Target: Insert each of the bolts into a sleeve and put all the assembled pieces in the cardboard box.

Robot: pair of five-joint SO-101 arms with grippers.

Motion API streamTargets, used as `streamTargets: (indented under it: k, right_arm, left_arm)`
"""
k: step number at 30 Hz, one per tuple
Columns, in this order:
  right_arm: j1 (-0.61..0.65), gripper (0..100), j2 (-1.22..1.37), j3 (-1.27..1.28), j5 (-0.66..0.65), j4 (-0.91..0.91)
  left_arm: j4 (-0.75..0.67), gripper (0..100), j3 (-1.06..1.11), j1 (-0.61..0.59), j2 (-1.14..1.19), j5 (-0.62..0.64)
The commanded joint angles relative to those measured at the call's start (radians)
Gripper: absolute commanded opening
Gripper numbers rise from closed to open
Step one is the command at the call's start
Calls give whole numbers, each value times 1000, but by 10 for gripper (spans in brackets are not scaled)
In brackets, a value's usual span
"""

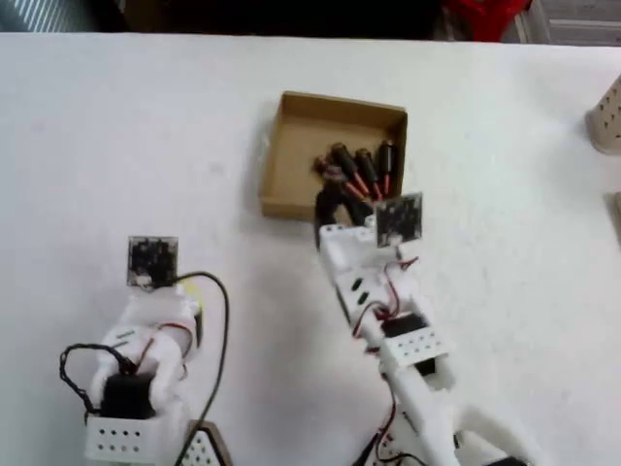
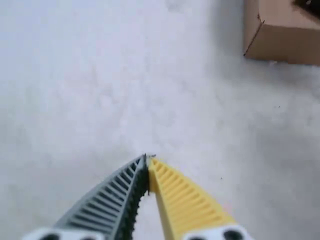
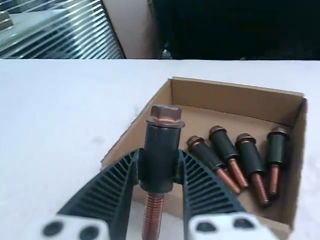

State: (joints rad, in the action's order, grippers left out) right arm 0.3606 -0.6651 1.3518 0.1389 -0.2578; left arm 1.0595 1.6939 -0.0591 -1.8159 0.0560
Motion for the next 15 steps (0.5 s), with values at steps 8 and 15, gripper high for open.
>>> streamTargets:
  k: [8,15]
  right_arm:
    - [-137,17,-71,-505,-9,739]
    - [-202,18,117,-724,-11,748]
  left_arm:
    - [28,20,0,-10,-12,-74]
    - [23,20,0,-10,-12,-68]
